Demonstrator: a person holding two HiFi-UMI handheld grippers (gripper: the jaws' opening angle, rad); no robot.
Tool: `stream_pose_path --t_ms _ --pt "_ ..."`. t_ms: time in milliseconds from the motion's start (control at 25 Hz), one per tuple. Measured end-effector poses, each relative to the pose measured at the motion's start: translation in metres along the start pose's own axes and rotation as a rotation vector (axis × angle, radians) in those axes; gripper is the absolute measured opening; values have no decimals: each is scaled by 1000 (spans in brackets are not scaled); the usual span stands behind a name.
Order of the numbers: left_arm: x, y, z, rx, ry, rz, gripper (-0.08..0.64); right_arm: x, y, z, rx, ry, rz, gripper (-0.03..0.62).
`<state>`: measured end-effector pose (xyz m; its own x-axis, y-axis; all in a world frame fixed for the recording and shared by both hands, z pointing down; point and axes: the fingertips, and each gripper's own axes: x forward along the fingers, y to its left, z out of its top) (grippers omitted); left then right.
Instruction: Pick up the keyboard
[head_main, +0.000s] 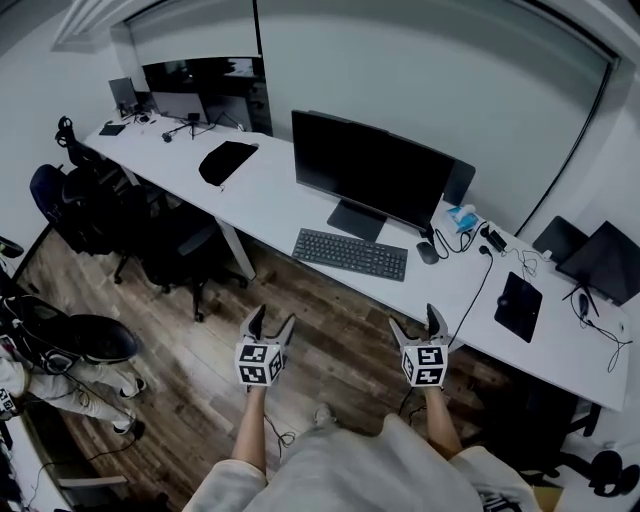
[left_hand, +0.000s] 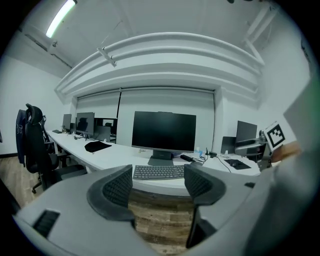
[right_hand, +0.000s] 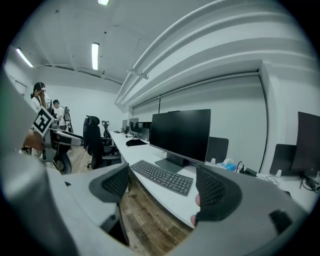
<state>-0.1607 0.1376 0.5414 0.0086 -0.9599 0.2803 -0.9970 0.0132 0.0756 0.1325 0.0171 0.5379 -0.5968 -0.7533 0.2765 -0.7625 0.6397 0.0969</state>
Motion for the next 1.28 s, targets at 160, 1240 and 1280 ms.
stream_pose_path --t_ms 160,1240,1280 --pt "24 24 9 1 -4 -13 308 30 8 10 -3 -1 -8 416" --pt "123 49 -2 5 67 -82 308 106 -17 -11 35 67 -47 416" --pt "128 49 -2 6 69 -83 308 111 -20 -12 37 69 -48 416"
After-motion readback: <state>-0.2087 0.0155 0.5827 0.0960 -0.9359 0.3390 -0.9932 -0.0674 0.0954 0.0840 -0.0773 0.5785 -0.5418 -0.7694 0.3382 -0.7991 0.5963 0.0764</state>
